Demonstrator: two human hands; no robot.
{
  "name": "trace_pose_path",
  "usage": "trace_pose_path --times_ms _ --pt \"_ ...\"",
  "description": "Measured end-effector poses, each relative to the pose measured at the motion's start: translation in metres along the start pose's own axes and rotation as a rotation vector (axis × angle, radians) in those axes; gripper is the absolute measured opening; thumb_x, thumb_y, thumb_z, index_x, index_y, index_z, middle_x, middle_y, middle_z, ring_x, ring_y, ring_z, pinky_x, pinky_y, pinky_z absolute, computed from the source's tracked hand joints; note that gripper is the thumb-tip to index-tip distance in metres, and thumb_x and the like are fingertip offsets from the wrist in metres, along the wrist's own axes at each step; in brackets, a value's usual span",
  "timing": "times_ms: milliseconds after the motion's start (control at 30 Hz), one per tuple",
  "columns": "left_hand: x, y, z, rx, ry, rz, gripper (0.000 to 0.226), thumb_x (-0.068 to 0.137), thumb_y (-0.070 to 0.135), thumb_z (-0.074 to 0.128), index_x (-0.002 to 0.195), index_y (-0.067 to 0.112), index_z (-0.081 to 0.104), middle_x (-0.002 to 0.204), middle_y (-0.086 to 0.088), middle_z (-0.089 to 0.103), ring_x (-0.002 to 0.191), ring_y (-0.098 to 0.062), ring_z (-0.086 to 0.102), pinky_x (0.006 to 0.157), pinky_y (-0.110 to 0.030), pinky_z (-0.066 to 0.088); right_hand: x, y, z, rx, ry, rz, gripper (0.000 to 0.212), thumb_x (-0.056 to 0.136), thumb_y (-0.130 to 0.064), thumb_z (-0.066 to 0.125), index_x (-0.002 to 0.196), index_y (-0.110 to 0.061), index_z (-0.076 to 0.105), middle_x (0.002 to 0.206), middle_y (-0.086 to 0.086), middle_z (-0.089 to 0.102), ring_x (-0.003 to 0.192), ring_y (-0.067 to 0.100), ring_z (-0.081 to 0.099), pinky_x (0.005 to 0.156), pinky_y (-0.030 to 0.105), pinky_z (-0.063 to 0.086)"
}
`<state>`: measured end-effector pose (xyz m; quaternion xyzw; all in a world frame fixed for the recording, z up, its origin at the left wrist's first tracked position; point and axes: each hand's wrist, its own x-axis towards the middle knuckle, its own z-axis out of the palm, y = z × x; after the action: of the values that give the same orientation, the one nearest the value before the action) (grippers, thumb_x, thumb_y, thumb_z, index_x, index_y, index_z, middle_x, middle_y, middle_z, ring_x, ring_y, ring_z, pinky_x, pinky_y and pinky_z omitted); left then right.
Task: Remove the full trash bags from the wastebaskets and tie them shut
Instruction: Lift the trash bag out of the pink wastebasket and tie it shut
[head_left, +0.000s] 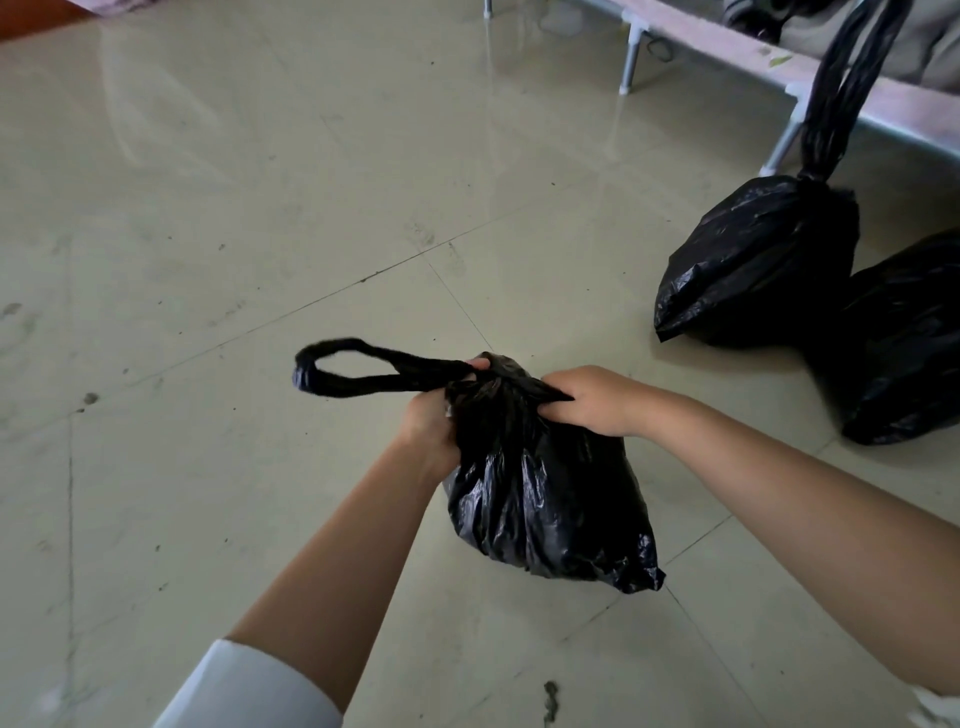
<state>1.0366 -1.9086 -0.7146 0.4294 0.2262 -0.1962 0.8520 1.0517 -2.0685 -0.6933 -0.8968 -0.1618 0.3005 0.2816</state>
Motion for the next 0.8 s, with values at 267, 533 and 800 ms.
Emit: trace_pose_path --times_ms 267,533,800 --pt "-0.003 -0.011 -0.005 0.092 -0.047 -0.051 0.033 0.098 0.006 0.033 0.072 0.016 0.052 0.055 0.000 0.068 0.067 -0.016 0.060 0.069 -0.029 0.048 -0.002 0.007 0.002 -0.036 -0.024 0.022 0.022 0.094 -0.017 0.046 0.104 0.000 0.056 0.092 0.004 0.051 0.089 0.015 0.046 0.063 0.027 0.031" --pt "-0.007 -0.014 -0.016 0.226 -0.006 -0.017 0.033 0.091 -0.011 0.041 0.066 0.012 0.045 0.049 0.003 0.061 0.044 -0.006 0.059 0.040 -0.013 0.047 -0.006 0.018 -0.001 0.238 -0.169 0.142 0.026 0.094 -0.024 0.045 0.094 -0.004 0.062 0.099 0.011 0.063 0.097 0.023 0.058 0.088 0.029 0.042" --pt "0.001 -0.014 -0.023 -0.005 0.130 0.025 0.024 0.089 -0.003 0.050 0.067 0.007 0.050 0.055 -0.004 0.063 0.054 -0.016 0.063 0.057 -0.025 0.056 0.009 0.013 0.007 0.226 -0.022 0.132 0.042 0.098 -0.023 0.036 0.140 -0.024 0.035 0.136 0.007 0.050 0.117 0.020 0.051 0.094 0.030 0.041"
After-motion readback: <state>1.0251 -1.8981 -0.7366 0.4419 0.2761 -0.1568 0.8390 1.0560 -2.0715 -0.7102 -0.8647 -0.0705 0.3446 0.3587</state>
